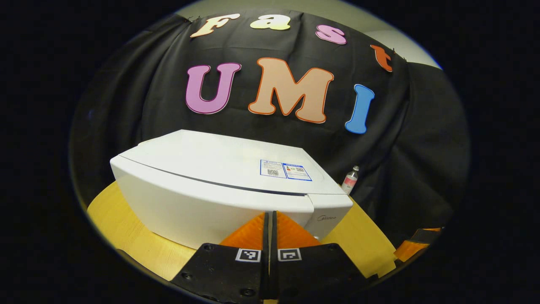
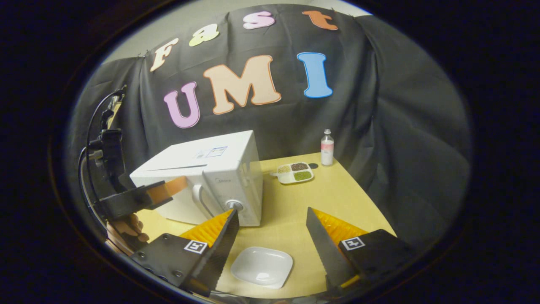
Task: Open the microwave oven with the left hand, put the food in, and close the microwave oven.
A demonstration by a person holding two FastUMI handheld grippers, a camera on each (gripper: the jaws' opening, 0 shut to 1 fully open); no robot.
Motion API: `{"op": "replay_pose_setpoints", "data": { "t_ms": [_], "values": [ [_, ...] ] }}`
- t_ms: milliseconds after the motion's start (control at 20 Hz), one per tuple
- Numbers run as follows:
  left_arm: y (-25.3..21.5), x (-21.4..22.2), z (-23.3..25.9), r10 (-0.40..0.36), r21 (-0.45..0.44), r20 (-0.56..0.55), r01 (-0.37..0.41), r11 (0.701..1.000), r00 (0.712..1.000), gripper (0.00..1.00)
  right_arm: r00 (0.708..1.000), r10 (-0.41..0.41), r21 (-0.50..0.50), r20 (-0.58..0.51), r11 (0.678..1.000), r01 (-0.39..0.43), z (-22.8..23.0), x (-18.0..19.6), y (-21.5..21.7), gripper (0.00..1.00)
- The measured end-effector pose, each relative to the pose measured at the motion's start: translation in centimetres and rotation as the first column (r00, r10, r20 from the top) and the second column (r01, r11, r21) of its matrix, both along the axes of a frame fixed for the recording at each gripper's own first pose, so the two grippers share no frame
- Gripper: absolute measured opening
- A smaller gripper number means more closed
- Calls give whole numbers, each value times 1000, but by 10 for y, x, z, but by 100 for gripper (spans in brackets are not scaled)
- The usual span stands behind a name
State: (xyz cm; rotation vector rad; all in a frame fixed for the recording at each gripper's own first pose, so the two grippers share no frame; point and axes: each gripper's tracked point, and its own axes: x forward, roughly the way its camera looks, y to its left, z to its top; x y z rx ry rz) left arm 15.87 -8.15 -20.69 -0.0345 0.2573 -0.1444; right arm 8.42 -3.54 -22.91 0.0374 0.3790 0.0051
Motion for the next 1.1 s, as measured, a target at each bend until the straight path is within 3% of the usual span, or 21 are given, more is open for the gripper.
{"op": "replay_pose_setpoints", "data": {
  "t_ms": [50, 100, 200, 600, 850, 1000, 1050, 1100],
  "values": [
    [-1, 7, 3, -4, -14, 25, 4, 1000, 1000, 0, 1000, 2, 3, 0, 1000, -2, 0, 0, 0, 92],
    [3, 7, 0, 17, -11, -7, -17, 1000, 1000, 0, 1000, 3, 2, -1, 1000, -3, 0, -1, 0, 99],
    [1, 9, 4, 17, -40, 26, -16, 999, 1000, 1, 1000, 6, -5, -2, 1000, -6, 1, -2, -1, 99],
    [-2, 0, 28, -2, 18, 58, 1, 1000, 998, 1, 999, 24, -13, 26, 1000, -24, 13, 6, 7, 99],
    [18, -31, 49, 21, 62, 78, -26, 998, 997, 1, 998, 24, -10, 56, 1000, -24, 27, 13, 10, 99],
    [36, -54, 70, 71, 52, 116, -77, 996, 991, 16, 996, 41, -18, 81, 999, -39, 39, 16, 14, 99],
    [41, -61, 75, 78, 58, 126, -86, 995, 989, 22, 995, 44, -26, 88, 999, -42, 43, 16, 14, 91],
    [47, -67, 82, 85, 72, 139, -95, 993, 987, 47, 994, 48, -31, 94, 998, -45, 49, 10, 14, 91]
  ]
}}
